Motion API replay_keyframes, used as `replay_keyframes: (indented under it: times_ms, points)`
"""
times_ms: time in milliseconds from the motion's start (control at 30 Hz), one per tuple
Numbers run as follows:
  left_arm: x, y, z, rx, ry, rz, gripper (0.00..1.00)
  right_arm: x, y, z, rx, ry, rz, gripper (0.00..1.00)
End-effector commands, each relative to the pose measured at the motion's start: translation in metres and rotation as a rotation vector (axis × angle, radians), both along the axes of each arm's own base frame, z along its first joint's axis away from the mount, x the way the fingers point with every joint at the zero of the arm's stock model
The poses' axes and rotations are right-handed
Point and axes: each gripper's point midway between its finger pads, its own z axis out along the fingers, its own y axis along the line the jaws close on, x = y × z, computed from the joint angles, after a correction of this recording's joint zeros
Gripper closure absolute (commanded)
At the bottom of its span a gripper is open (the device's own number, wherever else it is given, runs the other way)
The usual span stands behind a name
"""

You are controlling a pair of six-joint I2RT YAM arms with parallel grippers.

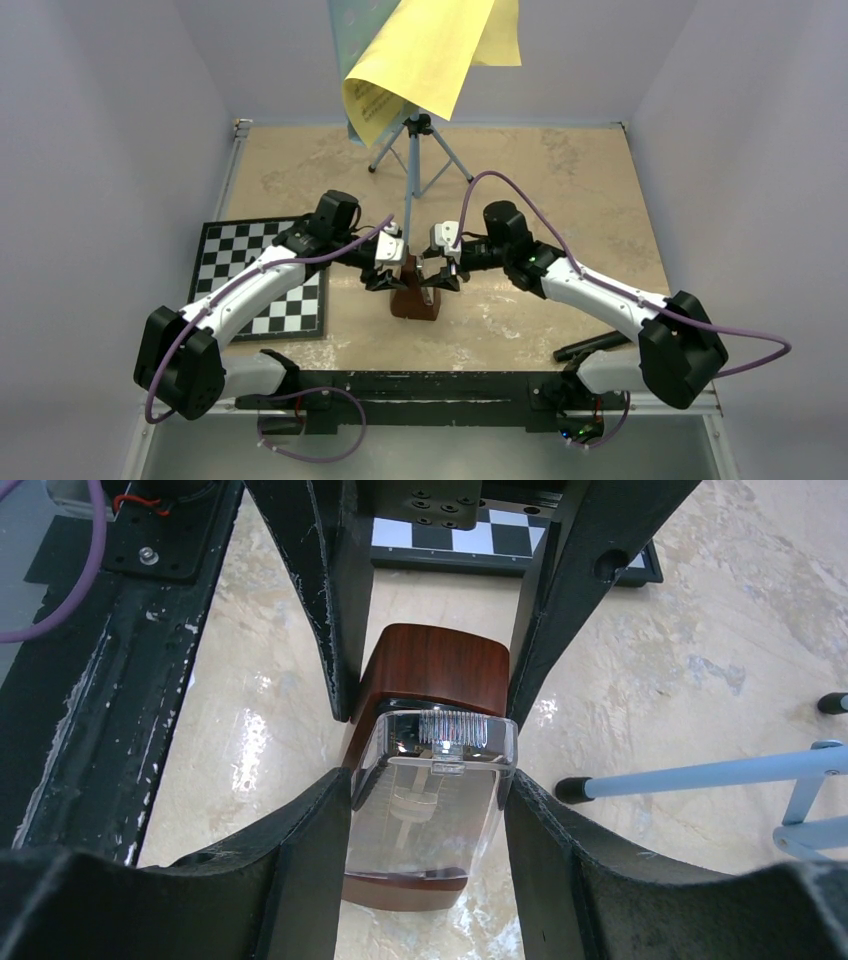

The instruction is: Pack up the instrument practice props

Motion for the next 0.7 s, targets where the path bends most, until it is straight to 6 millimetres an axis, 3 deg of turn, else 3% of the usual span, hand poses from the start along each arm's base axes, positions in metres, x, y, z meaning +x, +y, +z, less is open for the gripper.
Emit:
replay_keyframes:
  times_ms: [0,367,667]
  points:
    - [0.011,0.007,-0.029,0.093,0.002,0.051,1.00,-0.010,0.002,-0.003,-0.027,0.011,0.050,1.00]
    - [0.013,0.004,-0.028,0.083,0.049,0.078,1.00,0.000,0.000,-0.008,-0.065,-0.052,-0.045,1.00]
    - [0.013,0.002,-0.028,0.078,0.053,0.077,1.00,-0.003,0.009,-0.014,-0.104,0.038,-0.051,1.00]
